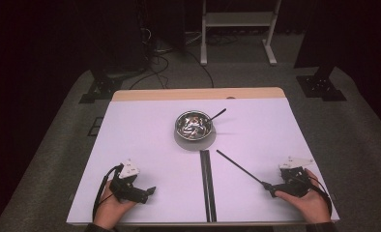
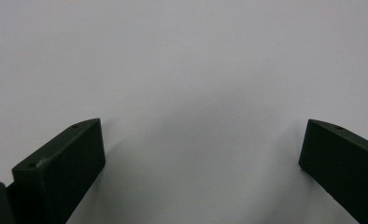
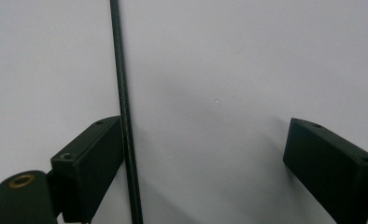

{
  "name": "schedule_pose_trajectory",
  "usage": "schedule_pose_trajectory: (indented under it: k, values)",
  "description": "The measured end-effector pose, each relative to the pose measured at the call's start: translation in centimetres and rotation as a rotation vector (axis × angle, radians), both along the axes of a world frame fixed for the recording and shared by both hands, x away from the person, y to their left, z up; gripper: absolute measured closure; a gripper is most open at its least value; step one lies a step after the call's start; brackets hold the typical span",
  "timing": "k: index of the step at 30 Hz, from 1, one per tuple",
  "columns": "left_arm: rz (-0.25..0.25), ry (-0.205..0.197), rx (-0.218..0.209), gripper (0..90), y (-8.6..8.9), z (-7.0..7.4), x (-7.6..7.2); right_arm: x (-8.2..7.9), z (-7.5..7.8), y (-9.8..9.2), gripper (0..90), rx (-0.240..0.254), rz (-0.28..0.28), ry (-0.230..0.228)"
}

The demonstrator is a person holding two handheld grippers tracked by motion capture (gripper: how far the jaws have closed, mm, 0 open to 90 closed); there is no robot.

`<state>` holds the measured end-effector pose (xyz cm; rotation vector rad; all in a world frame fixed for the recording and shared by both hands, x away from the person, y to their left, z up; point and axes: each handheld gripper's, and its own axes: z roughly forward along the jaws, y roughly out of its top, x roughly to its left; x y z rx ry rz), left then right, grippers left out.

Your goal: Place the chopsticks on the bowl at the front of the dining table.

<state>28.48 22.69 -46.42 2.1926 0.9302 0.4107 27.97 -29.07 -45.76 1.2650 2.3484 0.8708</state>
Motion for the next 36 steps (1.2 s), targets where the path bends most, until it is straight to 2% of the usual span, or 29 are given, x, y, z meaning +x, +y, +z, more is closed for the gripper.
schedule_pose_trajectory:
  k: [4,7,10,20,36]
  values:
    - [0.0,-0.002,-0.002,0.0,0.0,0.0,0.0,0.0,0.0,-0.1,11.7,0.006,0.004,-0.003]
    - [0.0,0.0,0.0,0.0,0.0,0.0,0.0,-0.1,0.2,-0.2,16.4,0.015,0.003,-0.009]
    - [0.0,-0.001,0.0,0.0,0.0,0.0,0.0,-0.1,0.4,-0.2,17.2,0.022,0.012,-0.021]
    - [0.001,-0.001,0.0,0.0,0.0,0.0,0.0,-0.3,1.3,0.5,28.7,0.062,0.057,-0.07]
    - [0.001,-0.002,-0.001,0.0,0.0,0.0,0.0,0.4,2.2,0.9,47.5,0.133,0.109,-0.084]
